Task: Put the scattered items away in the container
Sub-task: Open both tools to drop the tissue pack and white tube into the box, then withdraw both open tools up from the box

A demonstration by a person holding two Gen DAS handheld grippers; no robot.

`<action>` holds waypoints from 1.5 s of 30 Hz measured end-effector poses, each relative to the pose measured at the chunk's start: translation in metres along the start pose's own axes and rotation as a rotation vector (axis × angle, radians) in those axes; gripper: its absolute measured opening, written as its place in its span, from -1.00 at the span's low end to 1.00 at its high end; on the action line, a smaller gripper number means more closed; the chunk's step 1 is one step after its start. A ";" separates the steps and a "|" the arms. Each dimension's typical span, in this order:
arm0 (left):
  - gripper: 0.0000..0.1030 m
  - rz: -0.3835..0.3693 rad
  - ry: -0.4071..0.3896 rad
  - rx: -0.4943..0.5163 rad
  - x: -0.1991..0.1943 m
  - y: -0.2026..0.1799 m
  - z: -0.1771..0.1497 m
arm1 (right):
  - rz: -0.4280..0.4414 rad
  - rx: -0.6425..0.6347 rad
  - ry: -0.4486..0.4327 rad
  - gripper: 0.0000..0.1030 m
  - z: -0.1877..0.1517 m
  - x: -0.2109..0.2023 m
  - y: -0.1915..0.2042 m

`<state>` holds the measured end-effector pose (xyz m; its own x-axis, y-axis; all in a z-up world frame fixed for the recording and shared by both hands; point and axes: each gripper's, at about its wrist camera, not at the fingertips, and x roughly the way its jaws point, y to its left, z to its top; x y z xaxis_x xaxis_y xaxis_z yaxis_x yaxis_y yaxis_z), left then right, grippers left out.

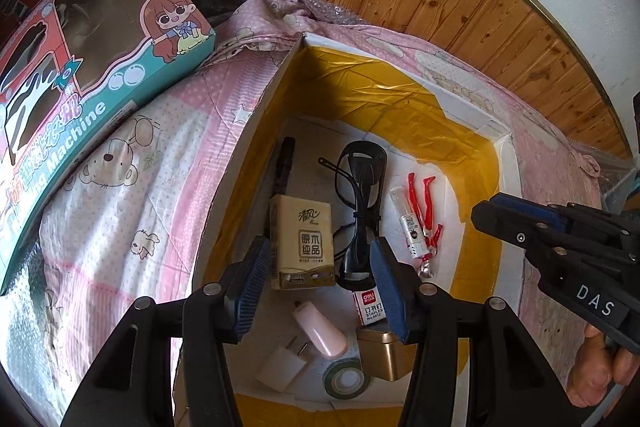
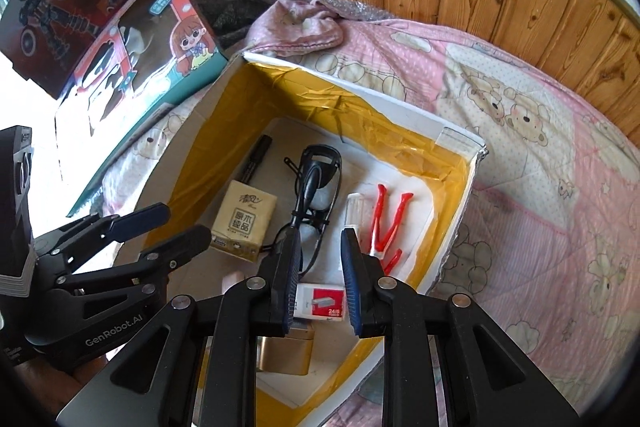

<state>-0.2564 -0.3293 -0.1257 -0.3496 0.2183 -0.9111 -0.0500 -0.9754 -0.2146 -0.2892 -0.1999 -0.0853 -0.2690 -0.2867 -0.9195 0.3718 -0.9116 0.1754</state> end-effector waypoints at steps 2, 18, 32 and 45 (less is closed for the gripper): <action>0.03 -0.003 -0.002 0.001 -0.003 -0.001 -0.001 | -0.013 -0.014 -0.008 -0.55 -0.001 -0.004 0.004; 0.03 -0.028 -0.031 -0.016 -0.030 -0.001 -0.017 | -0.170 -0.105 -0.061 -0.12 -0.017 -0.036 0.038; 0.03 -0.067 -0.066 -0.068 -0.072 0.010 -0.053 | -0.247 -0.164 -0.068 -0.07 -0.046 -0.058 0.073; 0.03 -0.070 -0.141 -0.091 -0.138 0.008 -0.090 | -0.129 -0.085 -0.025 0.02 -0.075 -0.071 0.082</action>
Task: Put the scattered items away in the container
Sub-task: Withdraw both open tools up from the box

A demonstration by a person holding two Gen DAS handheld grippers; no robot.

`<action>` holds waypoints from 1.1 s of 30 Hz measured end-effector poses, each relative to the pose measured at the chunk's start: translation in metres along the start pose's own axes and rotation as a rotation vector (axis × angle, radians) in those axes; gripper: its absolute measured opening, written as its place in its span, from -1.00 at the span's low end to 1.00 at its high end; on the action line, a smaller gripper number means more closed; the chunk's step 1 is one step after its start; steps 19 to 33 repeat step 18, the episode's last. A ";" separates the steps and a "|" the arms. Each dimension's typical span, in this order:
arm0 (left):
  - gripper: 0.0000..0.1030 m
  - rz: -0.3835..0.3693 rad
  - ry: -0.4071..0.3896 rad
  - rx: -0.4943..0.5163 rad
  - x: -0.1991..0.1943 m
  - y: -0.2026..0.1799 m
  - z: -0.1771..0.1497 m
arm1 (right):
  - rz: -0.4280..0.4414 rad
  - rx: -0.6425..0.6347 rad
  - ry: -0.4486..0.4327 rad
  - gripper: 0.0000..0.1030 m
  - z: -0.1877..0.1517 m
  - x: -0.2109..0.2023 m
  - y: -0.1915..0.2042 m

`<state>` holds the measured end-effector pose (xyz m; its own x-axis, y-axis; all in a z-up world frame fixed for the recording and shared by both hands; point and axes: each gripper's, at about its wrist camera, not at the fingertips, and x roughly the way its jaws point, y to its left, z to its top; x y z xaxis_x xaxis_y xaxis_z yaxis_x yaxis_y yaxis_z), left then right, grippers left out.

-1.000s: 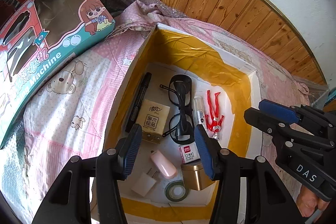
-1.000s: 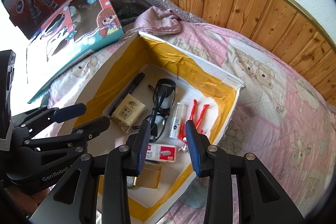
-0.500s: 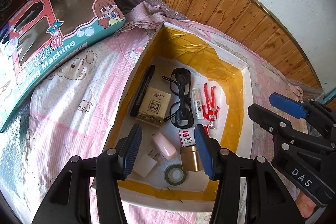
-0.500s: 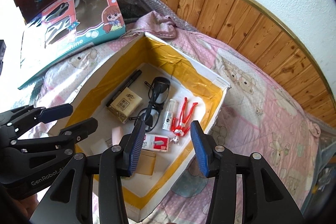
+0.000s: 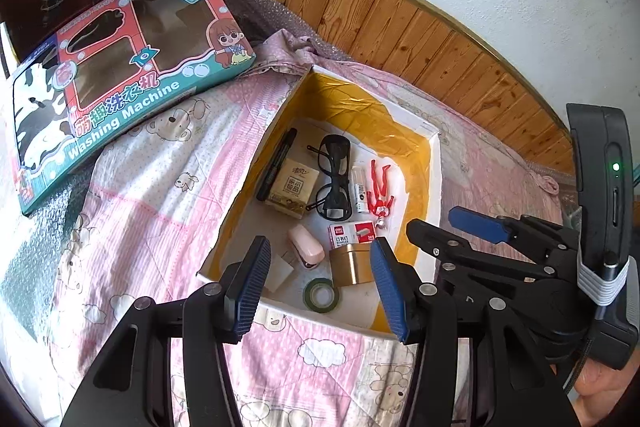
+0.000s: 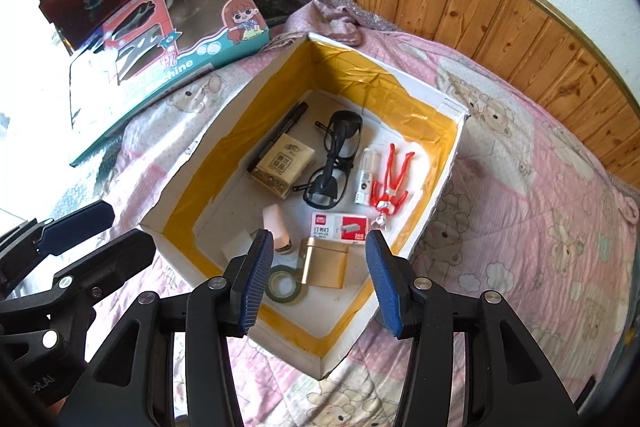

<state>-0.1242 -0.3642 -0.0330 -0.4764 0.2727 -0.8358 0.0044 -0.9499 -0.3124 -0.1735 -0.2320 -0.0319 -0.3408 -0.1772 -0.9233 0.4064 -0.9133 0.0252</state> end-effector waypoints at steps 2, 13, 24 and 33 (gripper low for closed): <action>0.03 0.001 -0.009 -0.004 -0.008 -0.001 -0.004 | 0.028 0.019 0.001 0.09 -0.002 -0.004 0.000; 0.03 0.023 -0.058 -0.010 -0.042 0.001 -0.023 | 0.101 0.072 -0.114 0.17 -0.013 -0.044 -0.001; 0.04 0.030 -0.072 -0.009 -0.053 0.000 -0.031 | 0.111 0.045 -0.122 0.18 -0.018 -0.054 0.011; 0.04 0.030 -0.072 -0.009 -0.053 0.000 -0.031 | 0.111 0.045 -0.122 0.18 -0.018 -0.054 0.011</action>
